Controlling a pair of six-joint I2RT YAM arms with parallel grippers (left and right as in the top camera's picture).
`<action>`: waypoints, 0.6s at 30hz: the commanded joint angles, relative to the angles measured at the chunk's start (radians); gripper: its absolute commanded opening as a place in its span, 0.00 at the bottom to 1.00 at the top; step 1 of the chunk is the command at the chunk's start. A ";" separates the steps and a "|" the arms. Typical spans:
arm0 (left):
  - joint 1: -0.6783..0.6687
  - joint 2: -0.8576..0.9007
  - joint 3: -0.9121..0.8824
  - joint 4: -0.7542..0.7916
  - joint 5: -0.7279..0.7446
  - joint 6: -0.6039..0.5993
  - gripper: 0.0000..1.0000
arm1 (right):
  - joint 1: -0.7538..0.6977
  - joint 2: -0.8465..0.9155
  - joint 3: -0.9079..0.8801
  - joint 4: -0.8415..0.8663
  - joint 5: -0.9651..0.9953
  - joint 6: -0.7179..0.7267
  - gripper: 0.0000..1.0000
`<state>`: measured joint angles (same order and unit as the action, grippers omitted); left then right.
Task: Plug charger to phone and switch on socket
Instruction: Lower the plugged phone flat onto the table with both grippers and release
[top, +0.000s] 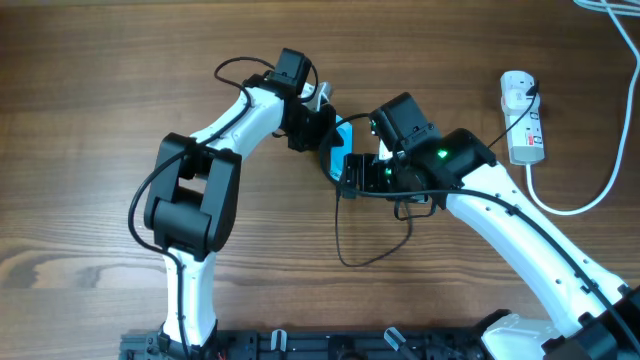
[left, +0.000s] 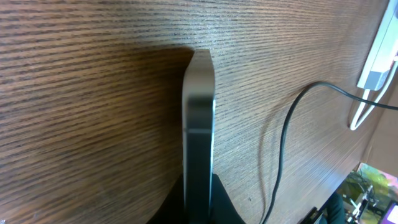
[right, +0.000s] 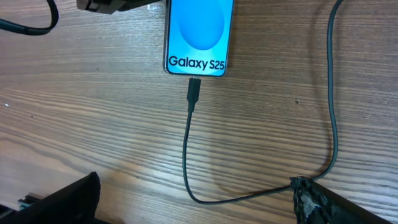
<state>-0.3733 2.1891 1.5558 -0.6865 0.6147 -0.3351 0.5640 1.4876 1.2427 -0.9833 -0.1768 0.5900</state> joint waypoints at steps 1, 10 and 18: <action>-0.003 0.020 -0.049 -0.024 -0.124 -0.011 0.07 | -0.003 0.010 0.008 0.003 0.025 0.016 1.00; -0.004 0.020 -0.049 -0.044 -0.255 -0.010 0.39 | -0.004 0.010 0.008 0.000 0.053 0.039 1.00; -0.003 0.019 -0.048 -0.130 -0.432 -0.014 0.80 | -0.128 0.010 0.008 -0.007 0.083 0.034 1.00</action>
<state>-0.3820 2.1609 1.5421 -0.7822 0.3378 -0.3470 0.4915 1.4876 1.2427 -0.9878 -0.1337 0.6273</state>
